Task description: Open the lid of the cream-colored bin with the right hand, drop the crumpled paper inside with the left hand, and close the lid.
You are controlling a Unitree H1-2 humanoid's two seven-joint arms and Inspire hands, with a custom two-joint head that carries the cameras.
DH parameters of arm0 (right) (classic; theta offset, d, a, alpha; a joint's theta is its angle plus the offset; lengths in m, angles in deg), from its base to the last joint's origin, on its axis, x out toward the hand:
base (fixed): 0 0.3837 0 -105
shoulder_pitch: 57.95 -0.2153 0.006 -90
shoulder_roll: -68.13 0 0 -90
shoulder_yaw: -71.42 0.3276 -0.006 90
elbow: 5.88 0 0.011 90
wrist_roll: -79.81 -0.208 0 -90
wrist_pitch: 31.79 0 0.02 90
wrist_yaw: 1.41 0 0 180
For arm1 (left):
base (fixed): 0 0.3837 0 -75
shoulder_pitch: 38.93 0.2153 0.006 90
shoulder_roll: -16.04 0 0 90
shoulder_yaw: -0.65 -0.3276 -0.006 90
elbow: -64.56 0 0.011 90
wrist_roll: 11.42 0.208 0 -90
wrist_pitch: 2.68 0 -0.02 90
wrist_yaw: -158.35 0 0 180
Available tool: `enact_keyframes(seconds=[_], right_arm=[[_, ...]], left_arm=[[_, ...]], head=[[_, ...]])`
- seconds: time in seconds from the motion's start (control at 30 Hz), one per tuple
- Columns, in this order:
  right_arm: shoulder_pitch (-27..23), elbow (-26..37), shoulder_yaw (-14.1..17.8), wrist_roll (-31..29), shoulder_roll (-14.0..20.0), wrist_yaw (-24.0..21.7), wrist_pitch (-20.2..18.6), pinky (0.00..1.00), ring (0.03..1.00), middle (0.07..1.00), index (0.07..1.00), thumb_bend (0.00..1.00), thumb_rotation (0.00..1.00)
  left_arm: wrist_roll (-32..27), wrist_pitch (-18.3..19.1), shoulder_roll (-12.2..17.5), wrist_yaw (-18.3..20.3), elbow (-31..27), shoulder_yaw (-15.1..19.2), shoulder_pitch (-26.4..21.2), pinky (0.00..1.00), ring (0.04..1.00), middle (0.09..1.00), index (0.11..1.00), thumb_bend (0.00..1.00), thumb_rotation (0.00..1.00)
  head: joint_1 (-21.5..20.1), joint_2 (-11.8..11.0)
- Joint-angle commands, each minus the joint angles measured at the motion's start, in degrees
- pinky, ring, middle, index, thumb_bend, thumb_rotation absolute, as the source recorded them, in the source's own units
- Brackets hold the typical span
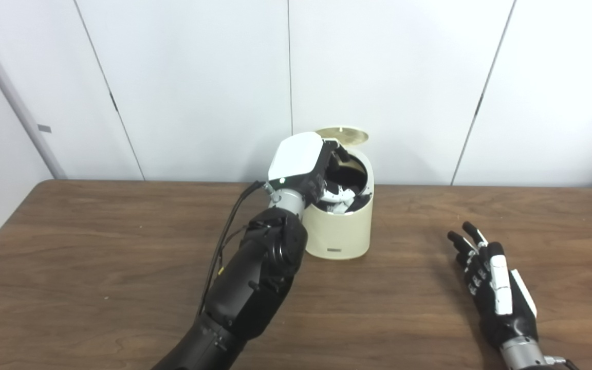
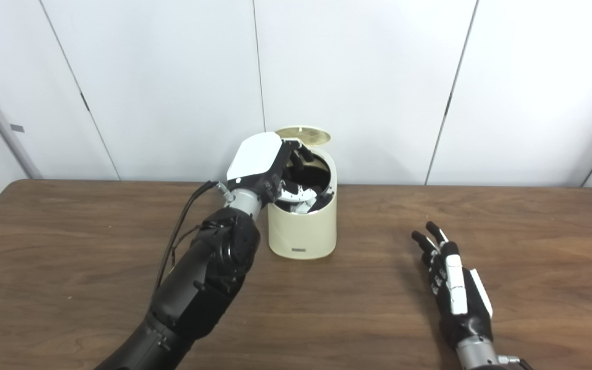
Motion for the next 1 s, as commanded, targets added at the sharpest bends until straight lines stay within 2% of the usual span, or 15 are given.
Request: enact_keyframes(seconds=[0.0, 0.13, 0.2, 0.27, 0.3, 0.33, 0.37, 0.4, 0.43, 0.47, 0.5, 0.6, 0.97], right_arm=[[0.1, -1.1, 0.0, 0.0, 0.6, -0.4, -1.4, 1.0, 0.951, 0.875, 0.943, 0.49, 1.0], [0.0, -1.2, -0.1, 0.1, 0.8, -0.4, -1.8, 1.0, 0.962, 0.878, 0.94, 0.48, 1.0], [0.0, -1.1, -0.2, 0.2, 0.9, -0.3, -2.0, 1.0, 0.963, 0.878, 0.942, 0.49, 1.0], [0.0, -1.1, -0.2, -0.1, 0.9, -0.3, -2.3, 1.0, 0.966, 0.879, 0.943, 0.49, 1.0], [0.0, -1.0, -0.2, 0.0, 0.8, -0.2, -2.5, 1.0, 0.968, 0.879, 0.942, 0.49, 1.0], [0.0, -0.9, -0.2, 0.0, 0.8, -0.2, -2.5, 1.0, 0.967, 0.88, 0.941, 0.49, 1.0], [0.0, -0.9, -0.3, 0.0, 0.9, -0.2, -2.5, 1.0, 0.967, 0.881, 0.941, 0.49, 1.0], [0.1, -0.9, -0.3, -0.1, 0.9, -0.3, -2.4, 1.0, 0.967, 0.882, 0.941, 0.49, 1.0], [0.1, -1.0, -0.2, -0.3, 1.0, -0.5, -2.2, 1.0, 0.971, 0.884, 0.943, 0.49, 1.0], [0.1, -1.0, -0.2, -0.4, 1.0, -0.6, -2.1, 1.0, 0.973, 0.883, 0.943, 0.49, 1.0], [0.1, -1.0, -0.2, -0.5, 1.1, -0.7, -2.1, 1.0, 0.973, 0.884, 0.945, 0.49, 1.0], [0.0, -1.0, 0.0, -0.7, 1.0, -0.7, -2.2, 1.0, 0.966, 0.881, 0.942, 0.49, 1.0], [0.4, -0.7, 0.0, -0.7, 1.6, -1.1, -3.0, 1.0, 0.962, 0.879, 0.925, 0.49, 1.0]], left_arm=[[-1.1, 0.3, -0.3, 0.7, -0.1, 0.1, -0.2, 0.65, 0.756, 0.765, 0.721, 0.86, 0.15], [-2.0, -1.0, -0.4, -0.9, -0.4, 0.7, 0.3, 0.65, 0.756, 0.762, 0.713, 0.85, 0.11], [-2.6, -1.8, -0.9, -2.3, -0.7, 1.4, 0.9, 0.68, 0.784, 0.778, 0.702, 0.84, 0.04], [-3.0, -3.4, -1.2, -4.6, -1.0, 2.1, 1.5, 0.66, 0.769, 0.768, 0.683, 0.81, 0.01], [-3.0, -4.2, -1.3, -5.9, -1.1, 2.3, 1.8, 0.62, 0.721, 0.732, 0.657, 0.79, 0.0], [-3.1, -5.0, -1.3, -7.3, -1.0, 2.5, 2.0, 0.58, 0.678, 0.703, 0.578, 0.65, 0.02], [-3.1, -5.6, -1.4, -8.1, -0.8, 2.6, 2.1, 0.55, 0.642, 0.681, 0.536, 0.58, 0.03], [-3.2, -6.8, -1.3, -9.6, -0.4, 2.7, 2.2, 0.53, 0.619, 0.667, 0.511, 0.54, 0.03], [-3.2, -8.0, -1.2, -11.0, 0.1, 2.8, 2.3, 0.5, 0.539, 0.643, 0.5, 0.52, 0.01], [-3.3, -8.9, -1.2, -12.3, 0.6, 3.0, 2.3, 0.41, 0.498, 0.614, 0.495, 0.49, 0.01], [-3.5, -9.7, -1.2, -13.3, 0.9, 3.2, 2.3, 0.36, 0.477, 0.602, 0.489, 0.48, 0.0], [-4.2, -11.5, -1.3, -15.1, 1.9, 3.9, 2.3, 0.33, 0.436, 0.552, 0.477, 0.47, 0.0], [-5.5, -17.4, -1.4, -21.2, 5.1, 4.4, 2.3, 0.32, 0.43, 0.541, 0.465, 0.47, 0.0]], head=[[0.0, 0.0], [0.0, -0.1], [0.0, -0.1], [0.0, 0.0], [0.0, 0.0], [0.0, -0.1], [0.0, -0.1], [0.0, -0.1], [0.0, -0.2], [0.0, -0.2], [-0.1, -0.1], [-0.1, -0.2], [-0.1, -0.3]])
